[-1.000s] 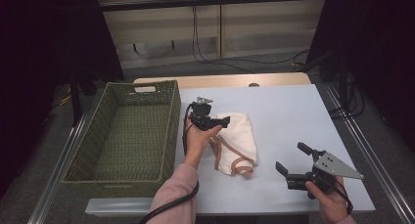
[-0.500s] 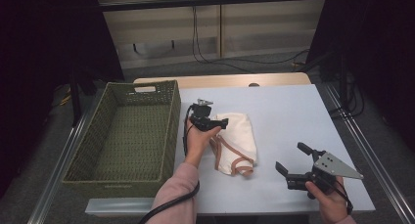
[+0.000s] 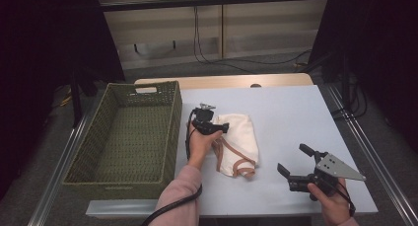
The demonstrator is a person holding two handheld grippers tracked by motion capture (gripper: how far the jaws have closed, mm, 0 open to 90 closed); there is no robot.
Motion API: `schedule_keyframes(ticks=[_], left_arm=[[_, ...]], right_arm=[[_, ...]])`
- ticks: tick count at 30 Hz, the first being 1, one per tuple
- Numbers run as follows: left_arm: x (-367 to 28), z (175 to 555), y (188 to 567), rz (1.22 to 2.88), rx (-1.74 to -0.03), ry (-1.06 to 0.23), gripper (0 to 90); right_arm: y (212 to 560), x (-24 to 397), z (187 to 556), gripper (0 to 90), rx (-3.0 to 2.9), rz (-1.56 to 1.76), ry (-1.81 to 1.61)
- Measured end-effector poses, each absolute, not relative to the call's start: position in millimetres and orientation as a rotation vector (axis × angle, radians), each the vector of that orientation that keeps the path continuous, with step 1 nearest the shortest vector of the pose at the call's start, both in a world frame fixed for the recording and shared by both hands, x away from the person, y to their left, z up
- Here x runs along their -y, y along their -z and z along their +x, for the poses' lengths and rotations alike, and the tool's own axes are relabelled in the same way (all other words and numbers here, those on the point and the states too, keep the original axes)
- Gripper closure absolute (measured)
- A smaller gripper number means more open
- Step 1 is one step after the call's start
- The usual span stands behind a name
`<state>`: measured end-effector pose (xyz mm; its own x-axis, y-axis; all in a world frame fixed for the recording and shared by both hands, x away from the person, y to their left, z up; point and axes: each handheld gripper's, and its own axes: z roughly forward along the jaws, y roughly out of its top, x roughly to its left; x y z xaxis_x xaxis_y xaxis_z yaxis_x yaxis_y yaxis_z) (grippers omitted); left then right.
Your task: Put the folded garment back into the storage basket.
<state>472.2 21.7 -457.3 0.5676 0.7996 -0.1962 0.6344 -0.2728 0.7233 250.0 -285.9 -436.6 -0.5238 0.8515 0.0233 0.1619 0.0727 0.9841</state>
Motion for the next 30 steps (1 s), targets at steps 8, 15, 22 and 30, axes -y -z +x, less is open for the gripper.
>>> schedule_keyframes(ticks=[8, 15, 22, 30], left_arm=[[-19, 469, 461, 2.009, -1.119, -0.284, 34.0], [-15, 466, 459, 2.027, -1.106, -0.249, 60.0], [-12, 467, 455, 2.008, -1.225, -0.126, 80.4], [-11, 467, 447, 1.988, -1.261, -0.062, 82.3]], right_arm=[[437, 286, 250, 0.7, -1.763, 1.005, -1.497], [437, 285, 250, 0.7, -1.762, 1.008, -1.497], [436, 285, 250, 0.7, -1.761, 1.006, -1.504], [436, 286, 250, 0.7, -1.76, 1.001, -1.495]])
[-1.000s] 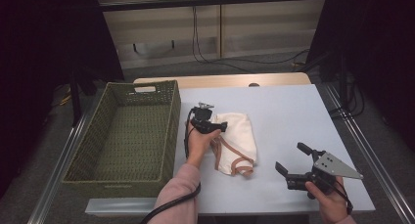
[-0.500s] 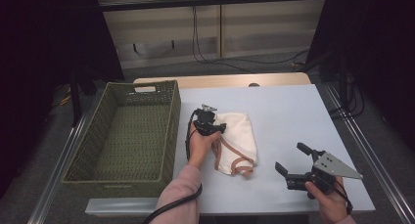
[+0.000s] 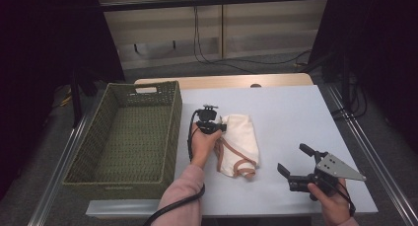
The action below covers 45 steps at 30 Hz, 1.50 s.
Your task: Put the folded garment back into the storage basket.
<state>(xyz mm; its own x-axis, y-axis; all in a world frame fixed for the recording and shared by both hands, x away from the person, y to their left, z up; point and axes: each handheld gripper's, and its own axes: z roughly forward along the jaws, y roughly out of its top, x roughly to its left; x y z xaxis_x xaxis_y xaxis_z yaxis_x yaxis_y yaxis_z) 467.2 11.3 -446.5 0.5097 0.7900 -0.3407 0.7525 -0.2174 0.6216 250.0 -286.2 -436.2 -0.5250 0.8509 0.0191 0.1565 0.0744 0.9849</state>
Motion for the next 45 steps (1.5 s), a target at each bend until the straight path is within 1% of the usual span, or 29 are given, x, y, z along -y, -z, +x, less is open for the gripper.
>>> schedule_keyframes(ticks=[2, 4, 6, 7, 13, 14, 17, 21, 23, 25, 45], left_arm=[[-13, 467, 439, 1.972, -1.265, -0.033, 82.4], [-15, 468, 424, 1.976, -1.246, 0.004, 82.7], [-16, 468, 419, 1.986, -1.234, 0.015, 82.8], [-15, 467, 411, 1.993, -1.232, 0.038, 82.9], [-14, 466, 391, 1.99, -1.226, 0.075, 83.2], [-13, 466, 382, 1.99, -1.225, 0.074, 83.3], [-14, 466, 374, 1.989, -1.223, 0.081, 83.3], [-13, 463, 352, 1.995, -1.205, 0.078, 83.3], [-14, 463, 348, 1.986, -1.206, 0.087, 83.3], [-16, 464, 338, 2.006, -1.197, 0.082, 83.4], [-29, 461, 289, 2.003, -1.201, 0.092, 83.4]], right_arm=[[436, 286, 250, 0.7, -1.76, 1.001, -1.497], [436, 286, 250, 0.7, -1.758, 1.009, -1.499], [436, 286, 250, 0.7, -1.758, 1.006, -1.492], [436, 286, 250, 0.7, -1.759, 1.001, -1.5], [436, 286, 250, 0.7, -1.754, 1.007, -1.497], [436, 286, 250, 0.7, -1.757, 1.006, -1.497], [436, 286, 250, 0.7, -1.756, 1.01, -1.495], [436, 286, 250, 0.7, -1.76, 0.994, -1.499], [436, 286, 250, 0.7, -1.76, 0.993, -1.498], [436, 286, 250, 0.7, -1.762, 0.993, -1.497], [436, 285, 250, 0.7, -1.761, 0.999, -1.486]])
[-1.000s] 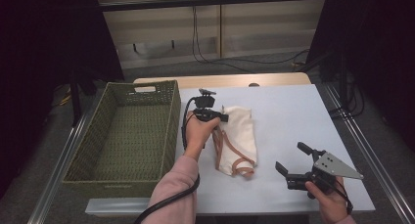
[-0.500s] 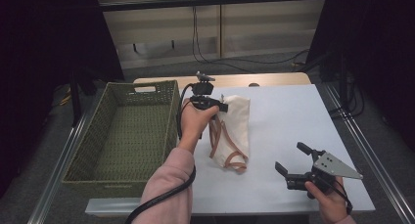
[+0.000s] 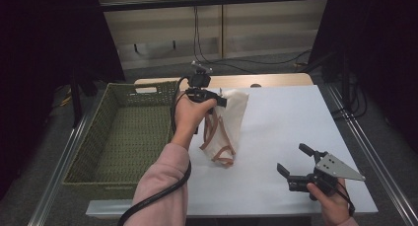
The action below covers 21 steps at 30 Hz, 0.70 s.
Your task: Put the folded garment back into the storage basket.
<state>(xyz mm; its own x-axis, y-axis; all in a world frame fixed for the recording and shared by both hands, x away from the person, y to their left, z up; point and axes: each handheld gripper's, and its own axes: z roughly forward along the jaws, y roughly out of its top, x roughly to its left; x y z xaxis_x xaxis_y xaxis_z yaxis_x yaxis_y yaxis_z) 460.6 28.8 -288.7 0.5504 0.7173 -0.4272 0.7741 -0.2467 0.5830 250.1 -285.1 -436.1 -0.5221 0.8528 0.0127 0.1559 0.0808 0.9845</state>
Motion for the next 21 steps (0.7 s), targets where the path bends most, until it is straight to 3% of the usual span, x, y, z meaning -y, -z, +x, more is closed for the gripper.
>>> schedule_keyframes(ticks=[21], left_arm=[[-43, 460, 254, 2.015, -1.203, 0.082, 83.4]], right_arm=[[436, 284, 250, 0.7, -1.763, 1.001, -1.493]])
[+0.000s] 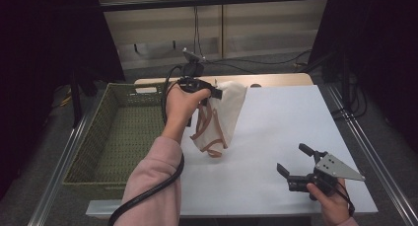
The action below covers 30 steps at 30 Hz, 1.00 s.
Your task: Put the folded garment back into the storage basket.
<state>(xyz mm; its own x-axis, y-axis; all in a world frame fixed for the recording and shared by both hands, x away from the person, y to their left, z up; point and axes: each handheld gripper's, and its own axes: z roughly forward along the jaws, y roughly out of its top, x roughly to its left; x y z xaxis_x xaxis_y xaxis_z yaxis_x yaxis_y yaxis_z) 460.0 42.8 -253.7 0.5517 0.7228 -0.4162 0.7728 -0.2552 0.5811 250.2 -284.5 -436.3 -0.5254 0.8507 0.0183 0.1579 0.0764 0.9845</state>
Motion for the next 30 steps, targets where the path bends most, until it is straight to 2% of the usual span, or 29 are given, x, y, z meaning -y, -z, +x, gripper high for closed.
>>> schedule_keyframes(ticks=[30], left_arm=[[-57, 455, 211, 2.012, -1.206, 0.05, 83.4]], right_arm=[[436, 284, 250, 0.7, -1.758, 0.993, -1.489]])
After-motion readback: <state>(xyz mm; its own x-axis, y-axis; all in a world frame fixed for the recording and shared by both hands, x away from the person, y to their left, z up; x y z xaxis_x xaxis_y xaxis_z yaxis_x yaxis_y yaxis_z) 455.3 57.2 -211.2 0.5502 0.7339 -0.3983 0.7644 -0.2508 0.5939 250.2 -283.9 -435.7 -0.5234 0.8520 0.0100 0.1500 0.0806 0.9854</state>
